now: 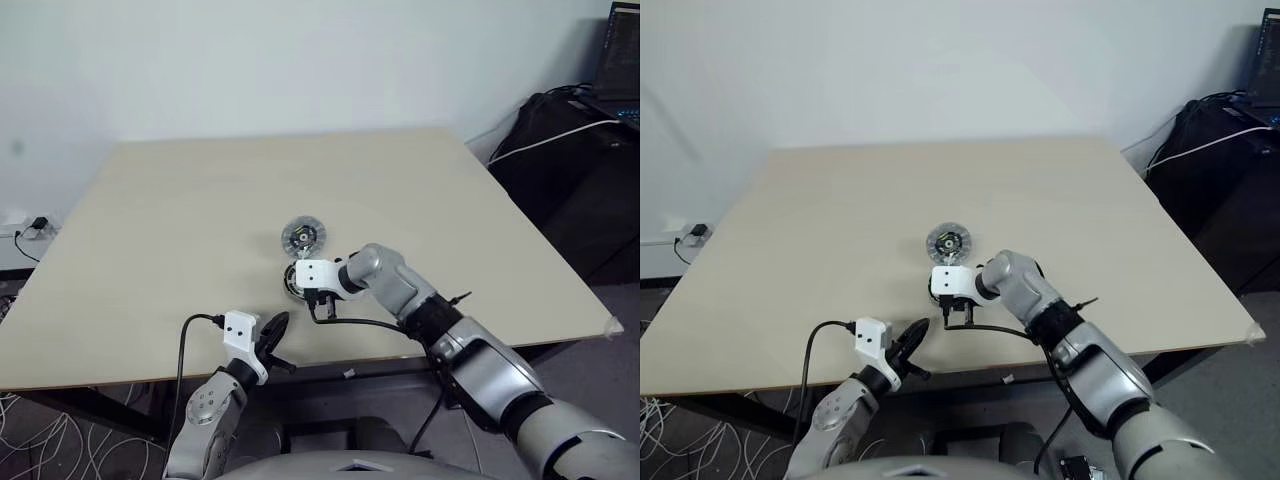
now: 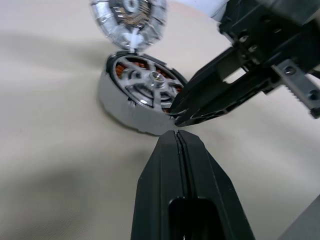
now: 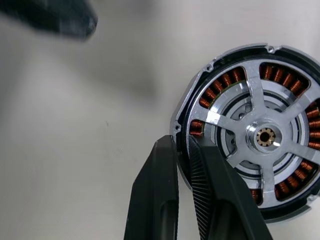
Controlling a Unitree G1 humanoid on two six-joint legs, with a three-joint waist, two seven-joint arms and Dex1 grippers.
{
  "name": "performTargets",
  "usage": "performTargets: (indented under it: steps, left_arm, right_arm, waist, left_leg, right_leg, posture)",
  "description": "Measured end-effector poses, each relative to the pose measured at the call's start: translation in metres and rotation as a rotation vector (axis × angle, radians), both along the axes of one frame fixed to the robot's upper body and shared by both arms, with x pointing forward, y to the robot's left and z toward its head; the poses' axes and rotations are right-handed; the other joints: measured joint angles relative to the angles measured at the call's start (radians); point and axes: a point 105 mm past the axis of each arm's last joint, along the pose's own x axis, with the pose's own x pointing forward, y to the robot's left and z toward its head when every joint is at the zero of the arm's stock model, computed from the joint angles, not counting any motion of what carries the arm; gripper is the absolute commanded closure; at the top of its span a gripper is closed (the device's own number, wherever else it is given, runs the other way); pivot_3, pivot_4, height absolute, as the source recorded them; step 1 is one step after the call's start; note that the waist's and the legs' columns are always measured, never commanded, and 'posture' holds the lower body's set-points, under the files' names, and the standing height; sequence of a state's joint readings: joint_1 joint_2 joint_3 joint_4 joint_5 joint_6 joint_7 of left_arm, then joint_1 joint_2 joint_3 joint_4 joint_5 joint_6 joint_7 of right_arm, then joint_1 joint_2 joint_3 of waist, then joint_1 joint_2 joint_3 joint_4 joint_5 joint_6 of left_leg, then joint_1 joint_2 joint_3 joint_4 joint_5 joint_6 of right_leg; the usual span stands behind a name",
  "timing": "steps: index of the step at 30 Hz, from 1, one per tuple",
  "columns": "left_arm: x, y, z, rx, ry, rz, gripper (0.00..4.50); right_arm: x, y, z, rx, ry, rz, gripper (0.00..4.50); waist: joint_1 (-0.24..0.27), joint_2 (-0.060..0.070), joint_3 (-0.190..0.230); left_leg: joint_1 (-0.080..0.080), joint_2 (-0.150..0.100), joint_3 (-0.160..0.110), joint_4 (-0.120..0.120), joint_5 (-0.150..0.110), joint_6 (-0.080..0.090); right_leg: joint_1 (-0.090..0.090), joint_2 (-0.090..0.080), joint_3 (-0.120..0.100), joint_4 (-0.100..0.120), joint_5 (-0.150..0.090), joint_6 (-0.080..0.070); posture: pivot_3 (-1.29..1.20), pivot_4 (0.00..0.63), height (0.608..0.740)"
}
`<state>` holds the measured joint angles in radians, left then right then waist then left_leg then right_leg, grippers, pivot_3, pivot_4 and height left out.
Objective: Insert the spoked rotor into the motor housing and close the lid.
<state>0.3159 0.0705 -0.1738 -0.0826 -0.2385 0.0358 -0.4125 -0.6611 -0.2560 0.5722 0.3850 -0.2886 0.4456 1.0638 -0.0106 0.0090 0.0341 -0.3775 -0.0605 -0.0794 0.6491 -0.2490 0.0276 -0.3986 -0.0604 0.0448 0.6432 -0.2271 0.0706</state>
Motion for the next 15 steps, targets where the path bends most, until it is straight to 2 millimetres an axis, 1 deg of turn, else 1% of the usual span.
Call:
performTargets:
  steps: [3, 6, 9, 12, 15]
  left_arm:
    - [0.0, -0.001, 0.0, -0.005, 0.002, 0.002, 4.5]
    - [0.001, -0.002, 0.0, -0.011, 0.002, 0.002, 4.5]
    - [0.001, -0.003, 0.001, -0.015, 0.002, -0.004, 4.5]
    - [0.001, -0.003, 0.001, -0.015, 0.004, -0.005, 4.5]
    - [0.001, -0.003, -0.001, -0.015, 0.016, -0.009, 4.5]
  right_arm:
    - [-0.011, -0.004, 0.01, 0.066, 0.049, -0.081, 4.39]
    - [-0.027, -0.008, 0.025, 0.131, 0.103, -0.157, 4.39]
    - [-0.038, -0.012, 0.037, 0.177, 0.16, -0.254, 4.39]
    - [-0.044, -0.016, 0.048, 0.206, 0.216, -0.367, 4.39]
    - [-0.044, -0.019, 0.053, 0.252, 0.302, -0.535, 4.39]
  waist:
    - [0.002, 0.0, 0.0]
    - [0.002, -0.001, 0.001]
    - [0.002, -0.001, 0.001]
    - [0.002, -0.002, 0.002]
    - [0.001, -0.002, 0.002]
  left_leg:
    - [-0.001, 0.0, 0.0, -0.001, -0.001, 0.0]
    - [-0.002, 0.0, -0.001, -0.001, -0.001, 0.0]
    - [-0.002, 0.0, -0.001, 0.0, -0.003, -0.003]
    - [-0.002, 0.0, -0.001, 0.0, -0.004, -0.004]
    - [-0.002, 0.0, -0.001, 0.001, -0.004, -0.004]
  right_leg:
    - [-0.001, 0.0, 0.0, -0.001, 0.0, 0.001]
    - [-0.002, -0.001, -0.001, -0.001, -0.001, 0.001]
    - [-0.002, -0.001, -0.001, -0.001, -0.007, 0.002]
    - [-0.001, -0.001, -0.001, -0.001, -0.007, 0.002]
    - [-0.001, -0.001, -0.001, -0.001, -0.006, 0.003]
  posture:
    - [0.0, 0.0, 0.74]
    - [0.0, 0.0, 0.74]
    - [0.0, 0.0, 0.74]
    - [0.0, 0.0, 0.74]
    - [0.0, 0.0, 0.74]
